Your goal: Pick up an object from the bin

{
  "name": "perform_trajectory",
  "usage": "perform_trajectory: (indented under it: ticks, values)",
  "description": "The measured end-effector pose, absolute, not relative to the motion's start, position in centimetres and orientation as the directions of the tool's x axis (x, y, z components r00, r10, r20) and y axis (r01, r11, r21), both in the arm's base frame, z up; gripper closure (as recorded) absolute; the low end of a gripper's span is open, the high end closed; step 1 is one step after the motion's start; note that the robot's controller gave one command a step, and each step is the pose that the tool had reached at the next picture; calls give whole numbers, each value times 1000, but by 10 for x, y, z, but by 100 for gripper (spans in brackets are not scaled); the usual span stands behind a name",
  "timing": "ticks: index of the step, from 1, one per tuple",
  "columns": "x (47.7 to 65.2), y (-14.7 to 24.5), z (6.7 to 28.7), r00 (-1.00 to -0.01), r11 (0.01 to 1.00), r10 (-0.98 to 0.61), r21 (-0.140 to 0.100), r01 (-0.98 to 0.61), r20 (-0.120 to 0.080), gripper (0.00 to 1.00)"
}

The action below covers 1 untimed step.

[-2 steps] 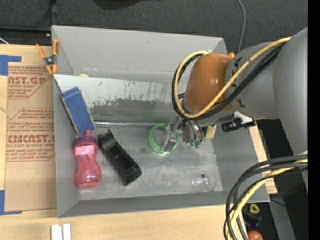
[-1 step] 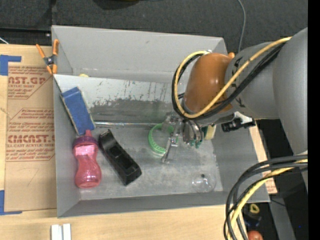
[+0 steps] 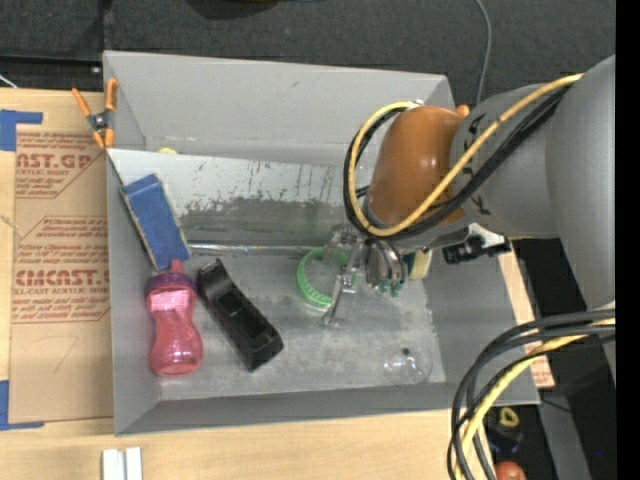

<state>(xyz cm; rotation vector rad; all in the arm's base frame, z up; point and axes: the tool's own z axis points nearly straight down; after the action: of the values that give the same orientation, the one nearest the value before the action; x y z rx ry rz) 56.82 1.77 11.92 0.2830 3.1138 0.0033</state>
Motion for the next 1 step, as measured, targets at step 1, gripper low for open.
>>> perform_trajectory:
  ticks: [1]
  values:
    - [574, 2, 74, -976, 976, 218, 4, 218, -15, 0]
